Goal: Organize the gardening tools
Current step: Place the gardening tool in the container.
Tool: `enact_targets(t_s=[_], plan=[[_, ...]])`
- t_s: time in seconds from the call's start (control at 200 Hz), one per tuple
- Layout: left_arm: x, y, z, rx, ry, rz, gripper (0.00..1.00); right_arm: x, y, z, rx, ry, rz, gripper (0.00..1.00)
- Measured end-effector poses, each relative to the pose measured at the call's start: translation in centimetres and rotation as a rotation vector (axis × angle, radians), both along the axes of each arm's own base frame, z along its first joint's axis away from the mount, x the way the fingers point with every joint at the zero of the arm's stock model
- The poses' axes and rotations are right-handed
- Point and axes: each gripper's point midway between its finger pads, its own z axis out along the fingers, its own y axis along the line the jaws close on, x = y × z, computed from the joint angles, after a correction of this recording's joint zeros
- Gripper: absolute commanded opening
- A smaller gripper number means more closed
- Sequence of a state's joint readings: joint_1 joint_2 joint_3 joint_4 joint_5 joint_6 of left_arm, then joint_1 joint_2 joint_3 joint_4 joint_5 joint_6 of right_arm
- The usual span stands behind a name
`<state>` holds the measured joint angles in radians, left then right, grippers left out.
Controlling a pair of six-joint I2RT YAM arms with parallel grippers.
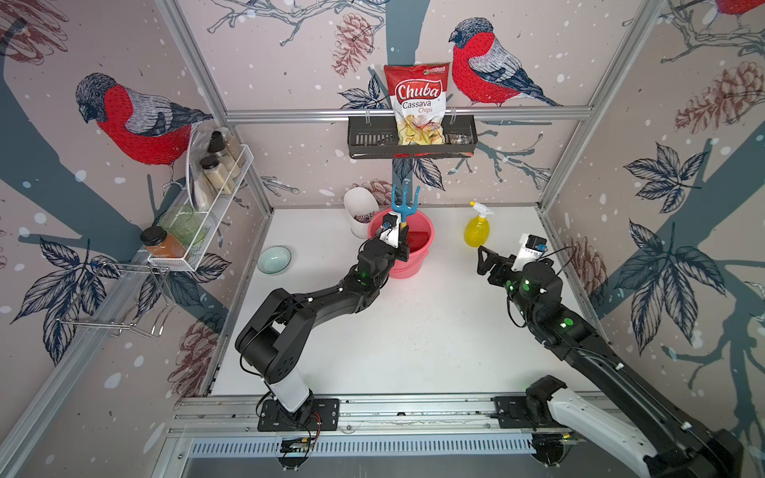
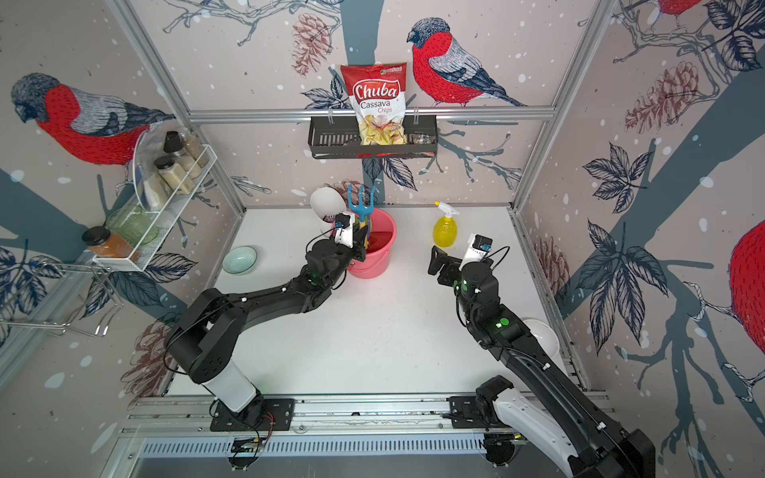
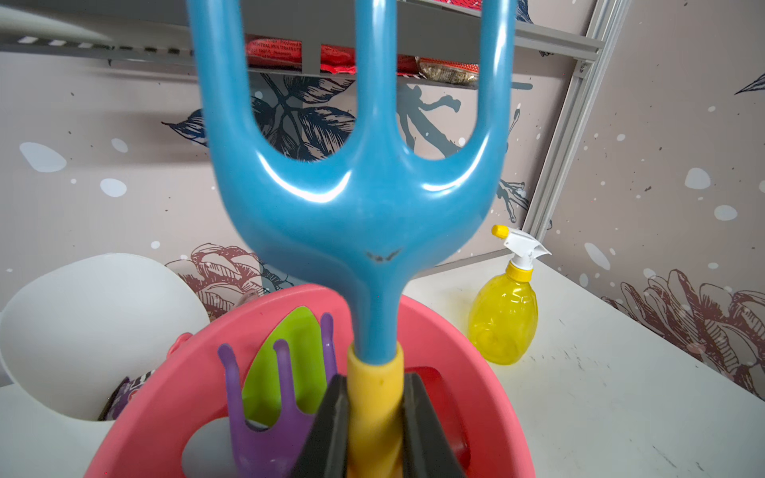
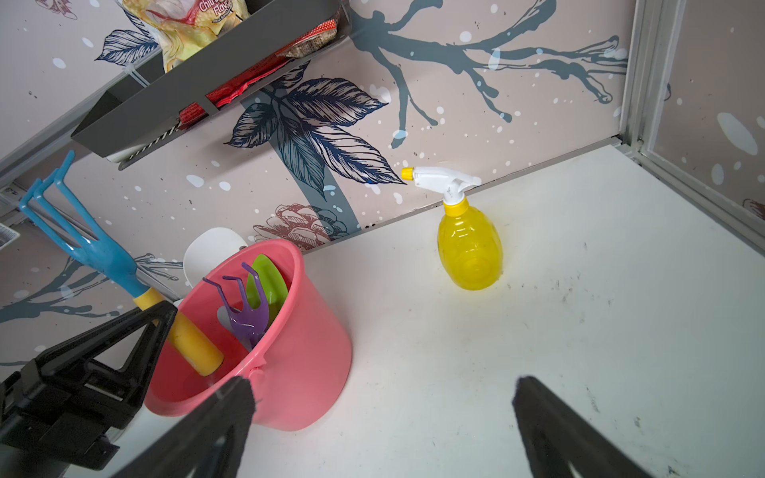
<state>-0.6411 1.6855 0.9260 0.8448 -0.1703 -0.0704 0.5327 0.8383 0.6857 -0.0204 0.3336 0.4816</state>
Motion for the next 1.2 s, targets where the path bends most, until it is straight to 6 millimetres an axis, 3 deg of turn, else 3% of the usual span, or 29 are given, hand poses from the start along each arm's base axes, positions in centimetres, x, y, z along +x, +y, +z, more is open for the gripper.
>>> enact_targets(t_s=[0.185,0.46,0.7,0.95,1.196], plan=[[0.3,-0.3,-1.3,0.028,0.008,-0.007,0.00,0.0,0.1,0.0,0.016,0.002,0.001,1.00],[0.4,-0.3,-1.3,0.018,-0.001,-0.008,0.65,-0.1,0.1,-0.1,0.021,0.002,0.007,1.00],[-0.6,0.4,0.8,-0.011,-0.044,-0.008,0.91,-0.2,0.2,-0.3,0.019,0.007,0.011,1.00],[-3.8,2.9,3.5,-0.029,-0.069,-0.002,0.97,-0.2,-0.7,-0.6,-0.033,0.001,-0.010,1.00],[-7.6,8.2,1.9,0.004,-0.023,0.116,0.96,-0.2,-3.3,-1.8,-0.095,-0.004,-0.066,1.00]])
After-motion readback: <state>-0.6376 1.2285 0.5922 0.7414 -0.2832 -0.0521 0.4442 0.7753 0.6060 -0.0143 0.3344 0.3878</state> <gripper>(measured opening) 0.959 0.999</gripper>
